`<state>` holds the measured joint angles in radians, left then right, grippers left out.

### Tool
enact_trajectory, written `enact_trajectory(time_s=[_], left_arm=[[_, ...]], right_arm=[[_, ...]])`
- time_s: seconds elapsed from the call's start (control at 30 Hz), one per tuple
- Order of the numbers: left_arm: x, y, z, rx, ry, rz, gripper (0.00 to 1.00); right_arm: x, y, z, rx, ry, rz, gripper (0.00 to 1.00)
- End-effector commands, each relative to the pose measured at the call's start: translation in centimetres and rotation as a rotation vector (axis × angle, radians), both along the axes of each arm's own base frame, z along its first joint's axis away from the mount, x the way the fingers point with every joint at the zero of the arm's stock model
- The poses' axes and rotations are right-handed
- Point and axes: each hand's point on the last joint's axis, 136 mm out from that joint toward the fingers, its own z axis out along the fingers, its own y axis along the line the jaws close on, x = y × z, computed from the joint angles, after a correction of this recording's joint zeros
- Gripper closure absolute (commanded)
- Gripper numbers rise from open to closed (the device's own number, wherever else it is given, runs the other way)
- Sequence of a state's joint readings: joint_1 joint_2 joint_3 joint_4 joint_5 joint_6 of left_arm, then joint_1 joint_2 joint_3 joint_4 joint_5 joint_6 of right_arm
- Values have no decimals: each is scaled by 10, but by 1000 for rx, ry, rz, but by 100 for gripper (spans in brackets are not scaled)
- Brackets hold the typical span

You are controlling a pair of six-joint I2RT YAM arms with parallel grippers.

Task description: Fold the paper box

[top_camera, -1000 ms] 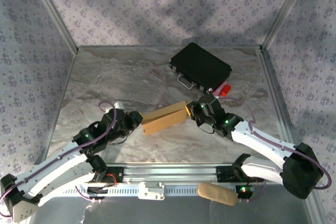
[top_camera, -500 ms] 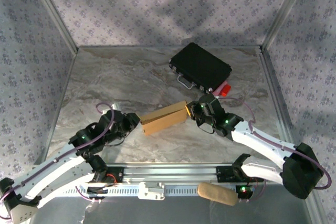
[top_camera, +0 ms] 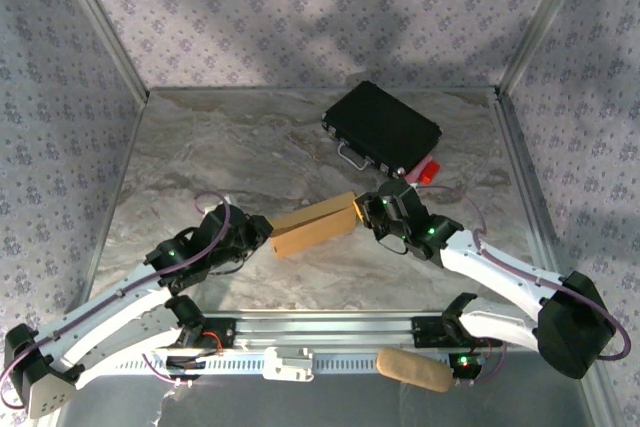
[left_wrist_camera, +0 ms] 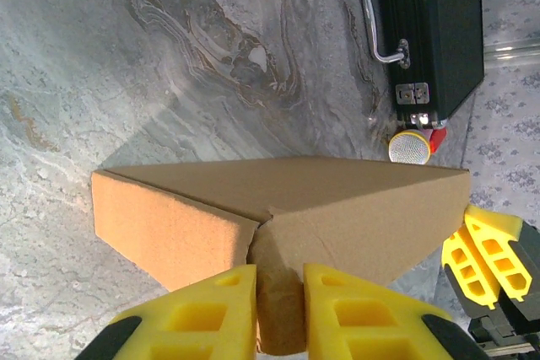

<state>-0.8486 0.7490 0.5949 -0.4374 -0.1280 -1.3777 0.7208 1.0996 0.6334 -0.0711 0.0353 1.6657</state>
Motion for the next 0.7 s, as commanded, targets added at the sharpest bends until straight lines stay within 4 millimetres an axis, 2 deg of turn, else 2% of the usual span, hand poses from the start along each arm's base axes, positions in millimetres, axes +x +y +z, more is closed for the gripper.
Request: enact_trajectory(time_s=[0.0,0.23,0.47,0.67], left_arm=[[0,-5,9,-35,-10,-11,82],[0,6,25,-25,-53,7,78],[1,-11,14,-41,-13,-42,79],[0,-10,12,-45,-14,-35,79]], right_arm=[[-27,-23,-54,-172,168,9,87],[-26,-22,-54,-172,167,11,88],[-26,-22,-56,-172,173,12,87],[-26,-20,-55,-169,170,15,87]])
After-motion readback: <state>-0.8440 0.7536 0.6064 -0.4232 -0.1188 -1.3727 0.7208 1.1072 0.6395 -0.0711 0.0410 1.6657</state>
